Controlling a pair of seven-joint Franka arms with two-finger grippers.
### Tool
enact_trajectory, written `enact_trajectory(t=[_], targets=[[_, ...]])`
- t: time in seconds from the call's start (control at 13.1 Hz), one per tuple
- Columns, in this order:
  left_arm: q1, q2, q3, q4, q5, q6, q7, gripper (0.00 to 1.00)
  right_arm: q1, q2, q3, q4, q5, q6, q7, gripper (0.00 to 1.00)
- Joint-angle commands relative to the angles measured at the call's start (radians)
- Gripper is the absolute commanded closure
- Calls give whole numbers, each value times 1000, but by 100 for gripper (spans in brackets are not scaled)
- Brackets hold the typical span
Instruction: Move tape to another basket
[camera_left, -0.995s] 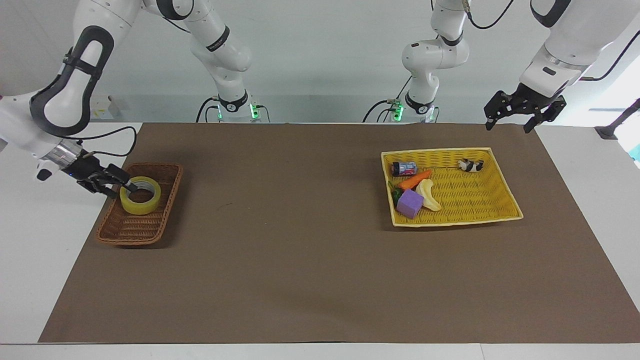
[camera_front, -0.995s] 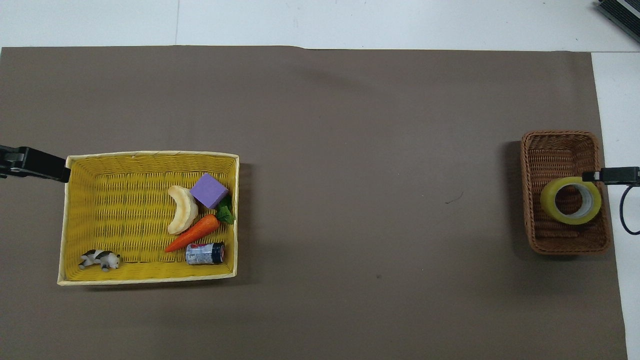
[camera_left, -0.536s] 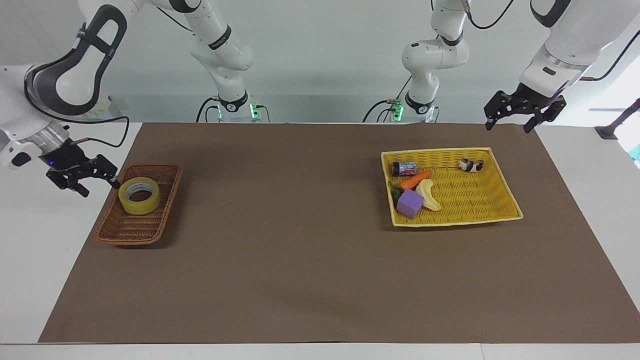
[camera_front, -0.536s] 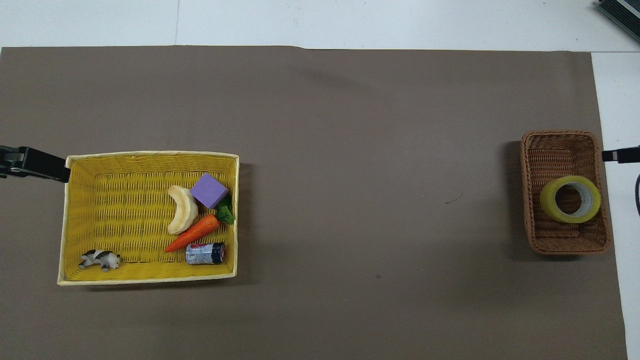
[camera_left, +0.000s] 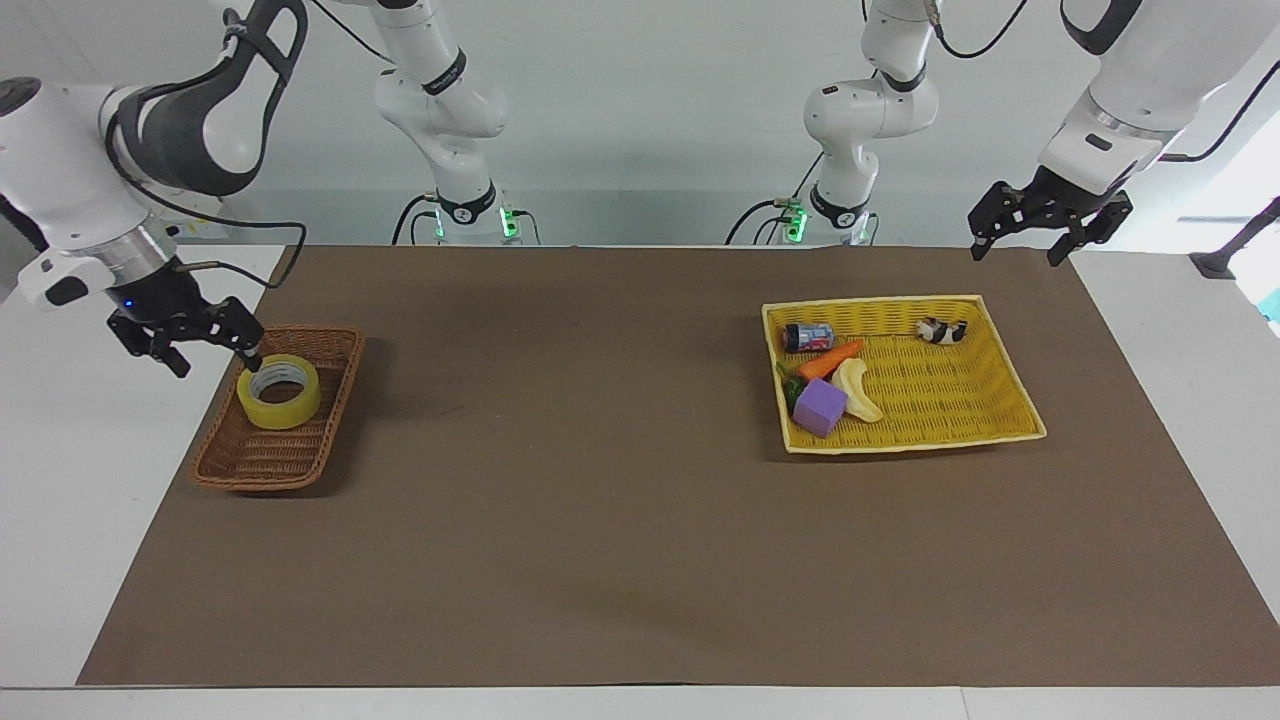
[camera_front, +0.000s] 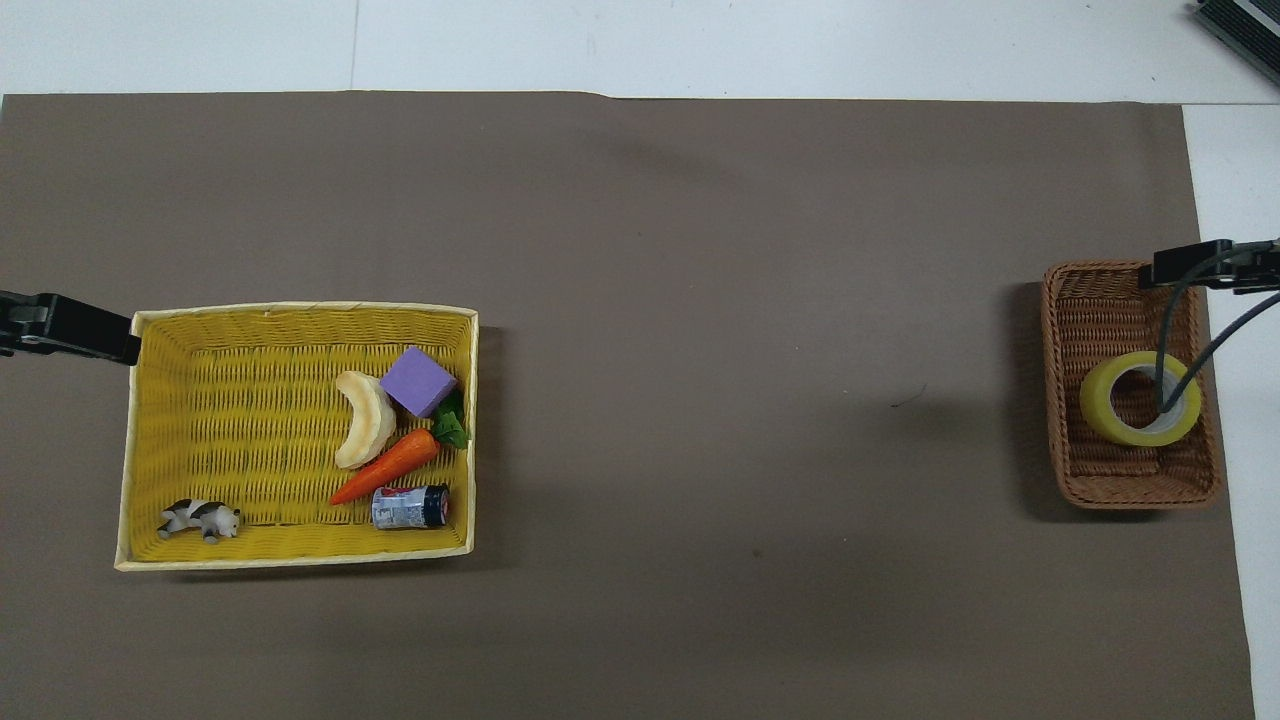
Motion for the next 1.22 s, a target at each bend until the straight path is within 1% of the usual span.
enact_trajectory(t=[0.0,0.15,0.31,0.54,0.61,0.77,0.99,1.15], targets=[[6,-5,-3,9,19,-10,17,0,55,-47,0,-23,-32,-44,111,0],[6,-5,-3,9,19,-10,17,0,112,-68,0,-25,-32,-93,187,0],[6,-5,-3,9,19,-10,17,0,156,-87,2,-29,-32,-108,256,0],[6,-5,-3,9,19,-10,17,0,166,-96,8,-9,-29,-148,266,0],[6,-5,-3,9,19,-10,17,0,158,-101,8,10,-29,-174,257,0],[6,-5,-3,9,19,-10,17,0,152,-98,-3,82,-26,-272,254,0],[6,-5,-5,9,19,-10,17,0,154,-114,-4,133,-34,-351,255,0],[6,-5,-3,9,19,-10,17,0,157,-142,6,144,-55,-378,258,0]])
